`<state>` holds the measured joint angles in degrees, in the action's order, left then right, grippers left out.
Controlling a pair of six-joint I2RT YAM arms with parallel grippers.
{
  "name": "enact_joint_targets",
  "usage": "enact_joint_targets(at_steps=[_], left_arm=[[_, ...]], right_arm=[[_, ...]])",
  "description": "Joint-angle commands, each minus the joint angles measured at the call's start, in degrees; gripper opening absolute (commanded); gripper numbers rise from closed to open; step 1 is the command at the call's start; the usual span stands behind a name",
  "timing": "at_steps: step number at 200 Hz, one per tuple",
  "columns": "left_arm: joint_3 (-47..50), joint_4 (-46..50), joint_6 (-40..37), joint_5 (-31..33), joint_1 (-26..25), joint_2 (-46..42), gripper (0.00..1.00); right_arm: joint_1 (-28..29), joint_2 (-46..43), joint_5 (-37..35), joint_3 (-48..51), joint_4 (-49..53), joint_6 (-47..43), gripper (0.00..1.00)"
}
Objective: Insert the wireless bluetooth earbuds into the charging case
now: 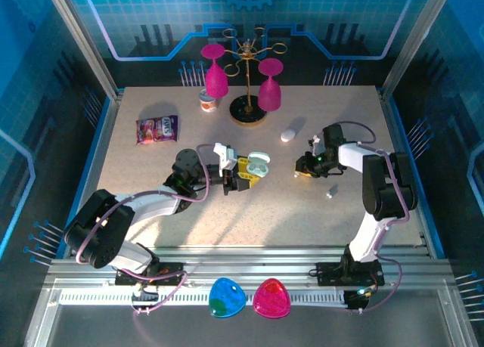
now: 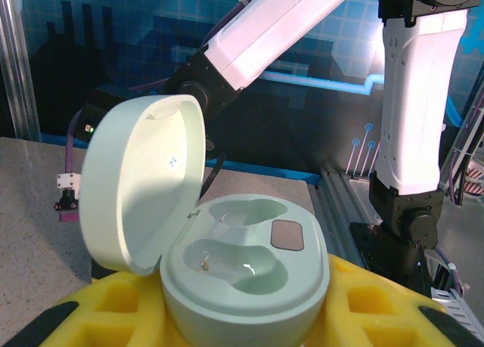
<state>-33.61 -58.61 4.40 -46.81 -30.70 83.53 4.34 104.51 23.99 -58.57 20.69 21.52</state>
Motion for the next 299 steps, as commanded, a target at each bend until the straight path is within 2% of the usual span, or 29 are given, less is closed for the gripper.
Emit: enact_joint_targets(at_steps=[1, 52, 136, 187, 246, 299], left_arm=[[-0.4, -1.8, -0.8, -1.2, 0.0, 0.2, 0.29], [-0.1, -1.8, -0.9, -1.0, 0.0, 0.1, 0.29], [0.4, -1.7, -1.5, -0.8, 0.0, -0.5, 0.29], [0.9, -1.5, -1.9, -0.4, 0.0, -0.6, 0.29], [0.4, -0.2, -2.9, 0.7, 0.1, 0.6, 0.29], [0.9, 1.8, -3.9, 1.7, 0.7, -0.6, 0.29]], right_arm=[[1.4, 0.9, -1.8, -1.6, 2.9, -0.9, 0.31], [2.6, 1.6, -3.7, -3.3, 5.1, -1.0, 0.33], [3.5, 2.1, -4.5, -4.5, 6.8, -1.5, 0.2], [4.5, 0.7, -5.5, -3.9, 5.9, -1.0, 0.19], [7.5, -2.6, -8.8, -3.5, 6.9, -0.5, 0.2], [14.6, -2.5, -10.1, -1.2, 3.9, 3.7, 0.2]])
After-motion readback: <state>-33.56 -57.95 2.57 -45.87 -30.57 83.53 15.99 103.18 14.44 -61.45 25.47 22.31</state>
